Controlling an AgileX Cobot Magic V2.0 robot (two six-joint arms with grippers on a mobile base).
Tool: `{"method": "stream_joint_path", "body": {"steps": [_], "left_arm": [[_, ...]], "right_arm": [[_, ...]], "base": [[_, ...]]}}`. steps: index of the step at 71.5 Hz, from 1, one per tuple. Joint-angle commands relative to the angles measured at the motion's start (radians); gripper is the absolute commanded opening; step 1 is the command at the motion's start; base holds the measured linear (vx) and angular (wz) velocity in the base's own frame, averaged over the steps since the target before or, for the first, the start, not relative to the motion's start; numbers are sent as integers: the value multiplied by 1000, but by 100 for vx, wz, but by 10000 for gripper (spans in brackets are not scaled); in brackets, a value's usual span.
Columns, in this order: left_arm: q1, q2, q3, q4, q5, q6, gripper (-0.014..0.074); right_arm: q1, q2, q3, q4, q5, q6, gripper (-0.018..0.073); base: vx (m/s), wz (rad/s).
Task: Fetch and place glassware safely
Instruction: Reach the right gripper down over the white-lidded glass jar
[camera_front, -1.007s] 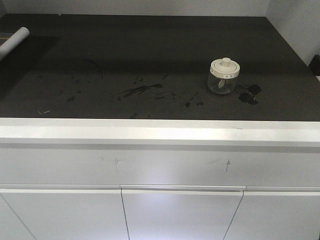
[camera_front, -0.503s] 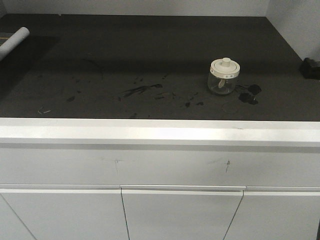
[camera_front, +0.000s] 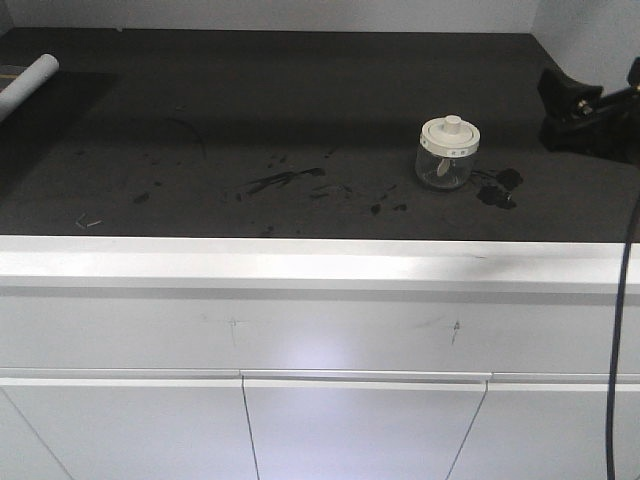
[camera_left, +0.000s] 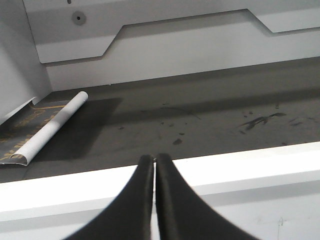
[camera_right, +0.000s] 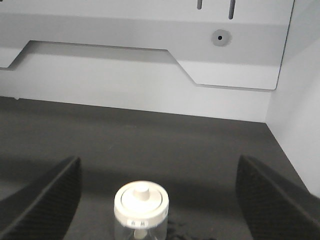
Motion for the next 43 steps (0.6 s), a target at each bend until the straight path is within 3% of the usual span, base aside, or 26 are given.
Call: {"method": "stream_joint_path", "body": {"steps": [1,21,43], "left_arm": [[1,13,-29,-6,-70,-10,-7],[1,13,-29,-6,-70,-9,-7],[1,13,-29,-6,-70,-9,-7]], "right_arm": [[0,43,-92,-5,-71,8,603],[50,284,-294,-11,-71,7,571],[47,557,-527,-7,-79,12,571]], "base": [[0,0],[0,0],[0,0]]}}
